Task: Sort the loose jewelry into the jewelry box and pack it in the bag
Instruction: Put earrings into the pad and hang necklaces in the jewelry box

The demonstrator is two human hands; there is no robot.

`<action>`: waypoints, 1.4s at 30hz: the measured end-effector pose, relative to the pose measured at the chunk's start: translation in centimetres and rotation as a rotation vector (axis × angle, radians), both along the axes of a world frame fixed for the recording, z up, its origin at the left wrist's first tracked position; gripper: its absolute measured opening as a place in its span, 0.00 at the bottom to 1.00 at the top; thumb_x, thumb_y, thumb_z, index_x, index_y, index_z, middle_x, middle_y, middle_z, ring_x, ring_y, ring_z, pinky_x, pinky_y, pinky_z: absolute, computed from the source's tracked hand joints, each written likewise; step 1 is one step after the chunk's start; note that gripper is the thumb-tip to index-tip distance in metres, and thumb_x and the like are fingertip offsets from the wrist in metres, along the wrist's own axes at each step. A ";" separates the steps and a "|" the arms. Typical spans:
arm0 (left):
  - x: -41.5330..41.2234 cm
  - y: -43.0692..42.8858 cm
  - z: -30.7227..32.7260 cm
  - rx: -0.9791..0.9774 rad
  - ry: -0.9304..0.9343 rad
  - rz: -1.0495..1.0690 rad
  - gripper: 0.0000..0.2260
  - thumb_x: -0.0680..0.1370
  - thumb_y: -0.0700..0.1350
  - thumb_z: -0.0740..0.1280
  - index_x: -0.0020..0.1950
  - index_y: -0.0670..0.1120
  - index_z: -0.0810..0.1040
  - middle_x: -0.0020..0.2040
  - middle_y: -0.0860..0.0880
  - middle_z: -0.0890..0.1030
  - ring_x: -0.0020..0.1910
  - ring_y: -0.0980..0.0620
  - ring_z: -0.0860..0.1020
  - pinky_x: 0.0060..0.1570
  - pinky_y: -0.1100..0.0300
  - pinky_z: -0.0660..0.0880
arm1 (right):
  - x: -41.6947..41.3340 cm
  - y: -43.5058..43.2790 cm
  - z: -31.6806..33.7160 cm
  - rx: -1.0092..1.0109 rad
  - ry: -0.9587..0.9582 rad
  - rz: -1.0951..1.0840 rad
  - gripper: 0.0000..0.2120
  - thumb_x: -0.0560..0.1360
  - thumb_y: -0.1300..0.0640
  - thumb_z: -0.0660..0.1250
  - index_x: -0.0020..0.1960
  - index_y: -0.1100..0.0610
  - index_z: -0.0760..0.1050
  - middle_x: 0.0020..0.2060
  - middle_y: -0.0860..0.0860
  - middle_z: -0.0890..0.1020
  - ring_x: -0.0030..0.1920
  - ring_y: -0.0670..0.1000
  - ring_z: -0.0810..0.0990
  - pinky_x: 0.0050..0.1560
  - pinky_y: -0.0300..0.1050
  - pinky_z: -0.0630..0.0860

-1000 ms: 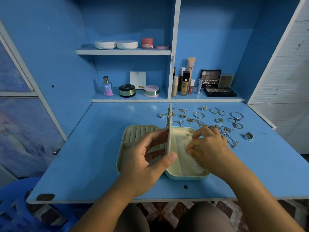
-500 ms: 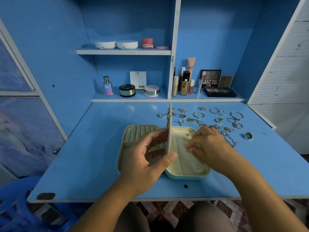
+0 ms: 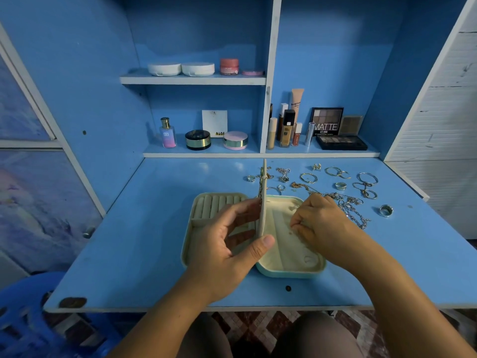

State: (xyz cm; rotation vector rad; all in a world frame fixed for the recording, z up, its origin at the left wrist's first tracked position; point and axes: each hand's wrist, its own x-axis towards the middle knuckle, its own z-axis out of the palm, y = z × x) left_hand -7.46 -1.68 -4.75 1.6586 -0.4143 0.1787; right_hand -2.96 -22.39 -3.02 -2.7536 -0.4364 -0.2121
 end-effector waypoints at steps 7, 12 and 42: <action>0.0 0.0 0.0 -0.017 0.003 -0.004 0.22 0.71 0.52 0.73 0.64 0.54 0.75 0.60 0.56 0.81 0.61 0.56 0.79 0.57 0.59 0.78 | 0.1 -0.1 -0.6 -0.048 0.013 0.036 0.08 0.77 0.53 0.65 0.53 0.51 0.81 0.53 0.49 0.71 0.58 0.51 0.67 0.60 0.49 0.68; 0.0 0.0 0.0 -0.035 0.001 -0.011 0.23 0.71 0.51 0.74 0.65 0.52 0.75 0.60 0.55 0.81 0.61 0.55 0.79 0.56 0.59 0.78 | 0.7 0.3 -1.5 -0.078 -0.084 0.077 0.04 0.74 0.57 0.69 0.45 0.56 0.82 0.48 0.53 0.74 0.51 0.56 0.72 0.52 0.54 0.74; 0.2 0.0 0.0 0.005 -0.049 -0.023 0.21 0.73 0.51 0.72 0.66 0.53 0.75 0.61 0.53 0.80 0.64 0.52 0.77 0.60 0.51 0.77 | -2.8 6.1 -0.1 1.202 -0.048 0.033 0.03 0.74 0.57 0.68 0.44 0.57 0.79 0.37 0.55 0.83 0.39 0.58 0.82 0.44 0.52 0.80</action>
